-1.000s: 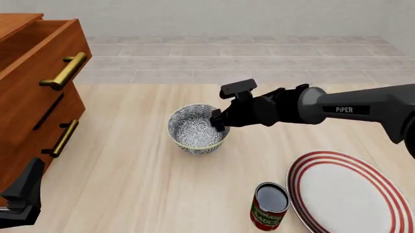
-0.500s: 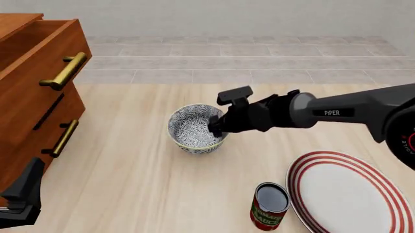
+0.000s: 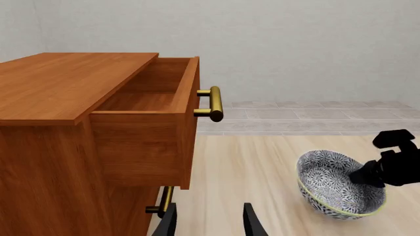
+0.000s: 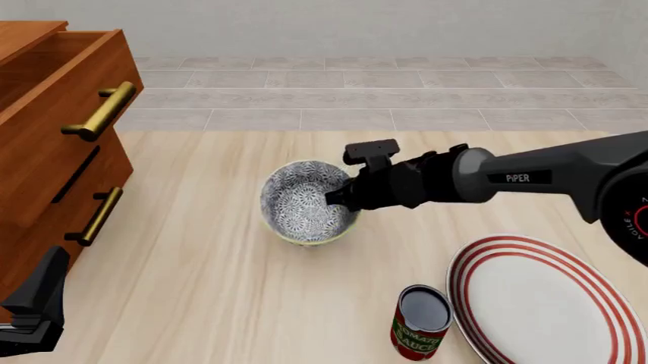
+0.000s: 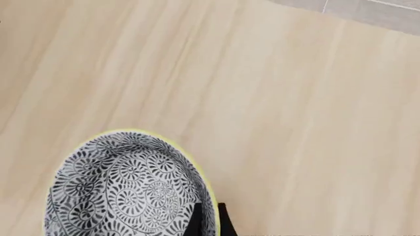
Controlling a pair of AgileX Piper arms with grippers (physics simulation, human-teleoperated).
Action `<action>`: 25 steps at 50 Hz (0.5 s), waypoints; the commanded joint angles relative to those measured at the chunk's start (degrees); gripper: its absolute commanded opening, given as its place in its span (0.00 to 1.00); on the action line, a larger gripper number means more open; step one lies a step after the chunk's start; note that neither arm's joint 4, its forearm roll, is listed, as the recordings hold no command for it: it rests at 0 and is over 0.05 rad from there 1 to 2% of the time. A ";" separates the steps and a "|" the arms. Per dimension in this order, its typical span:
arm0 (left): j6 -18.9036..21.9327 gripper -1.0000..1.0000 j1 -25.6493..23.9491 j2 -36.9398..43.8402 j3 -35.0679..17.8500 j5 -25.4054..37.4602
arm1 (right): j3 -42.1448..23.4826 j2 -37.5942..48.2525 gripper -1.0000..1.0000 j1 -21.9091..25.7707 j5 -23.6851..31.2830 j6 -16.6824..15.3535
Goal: Put the bowl on the plate.
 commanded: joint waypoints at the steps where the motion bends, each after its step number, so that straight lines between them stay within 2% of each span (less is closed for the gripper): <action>1: 0.01 1.00 0.00 0.00 0.00 0.00 | 1.23 -0.05 0.00 0.45 -0.24 0.07; 25: 0.01 1.00 -0.01 0.01 0.00 0.00 | -2.21 -3.37 0.00 0.09 3.25 -1.75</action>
